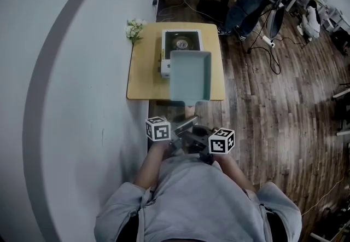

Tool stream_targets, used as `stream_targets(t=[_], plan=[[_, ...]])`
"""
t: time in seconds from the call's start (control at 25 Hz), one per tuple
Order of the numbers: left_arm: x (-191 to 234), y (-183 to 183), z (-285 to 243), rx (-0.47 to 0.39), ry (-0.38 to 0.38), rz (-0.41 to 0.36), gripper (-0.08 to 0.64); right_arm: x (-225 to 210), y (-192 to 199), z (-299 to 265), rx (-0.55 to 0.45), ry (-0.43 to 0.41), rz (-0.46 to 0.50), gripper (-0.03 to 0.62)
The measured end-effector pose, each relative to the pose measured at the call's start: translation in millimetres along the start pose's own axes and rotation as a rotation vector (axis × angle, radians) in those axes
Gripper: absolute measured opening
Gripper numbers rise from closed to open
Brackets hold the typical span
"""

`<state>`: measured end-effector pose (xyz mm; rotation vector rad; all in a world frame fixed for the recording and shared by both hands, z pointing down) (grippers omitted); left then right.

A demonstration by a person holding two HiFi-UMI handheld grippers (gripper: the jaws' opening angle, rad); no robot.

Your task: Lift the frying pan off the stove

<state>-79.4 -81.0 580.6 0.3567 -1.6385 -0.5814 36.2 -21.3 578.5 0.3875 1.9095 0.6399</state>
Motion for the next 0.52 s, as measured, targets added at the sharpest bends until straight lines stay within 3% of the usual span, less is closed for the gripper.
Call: stream_targets(t=[0.52], plan=[[-3.1, 6.6, 0.4, -0.003, 0.003, 0.009, 0.155, 3.1, 6.5, 2.6, -0.009, -0.009, 0.0, 0.141]])
Point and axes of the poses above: the fingertips, and each gripper's own axes: z backward along the fingers, x to its left, y out of its underside, the point moved 9 cm from there along z, backward along the fingers, and after that the axes turned 9 degrees about x, right-handed, at the moved point
